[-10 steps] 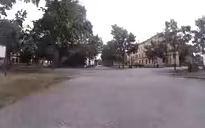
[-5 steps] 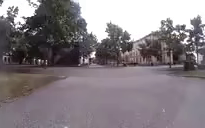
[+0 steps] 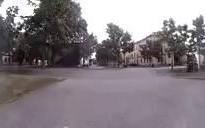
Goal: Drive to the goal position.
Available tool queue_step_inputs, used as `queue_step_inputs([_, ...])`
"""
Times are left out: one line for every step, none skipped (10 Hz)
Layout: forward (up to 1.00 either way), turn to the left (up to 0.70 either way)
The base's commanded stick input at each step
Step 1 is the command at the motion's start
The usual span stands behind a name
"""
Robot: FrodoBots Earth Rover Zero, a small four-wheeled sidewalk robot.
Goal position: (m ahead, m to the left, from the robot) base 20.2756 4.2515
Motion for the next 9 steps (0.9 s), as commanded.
queue_step_inputs([0.85,0.0])
queue_step_inputs([0.85,0.0])
queue_step_inputs([0.85,0.0])
queue_step_inputs([0.85,0.0])
queue_step_inputs([0.85,0.0])
queue_step_inputs([0.85,0.0])
queue_step_inputs([0.85,0.0])
queue_step_inputs([0.85,0.0])
queue_step_inputs([0.85,0.0])
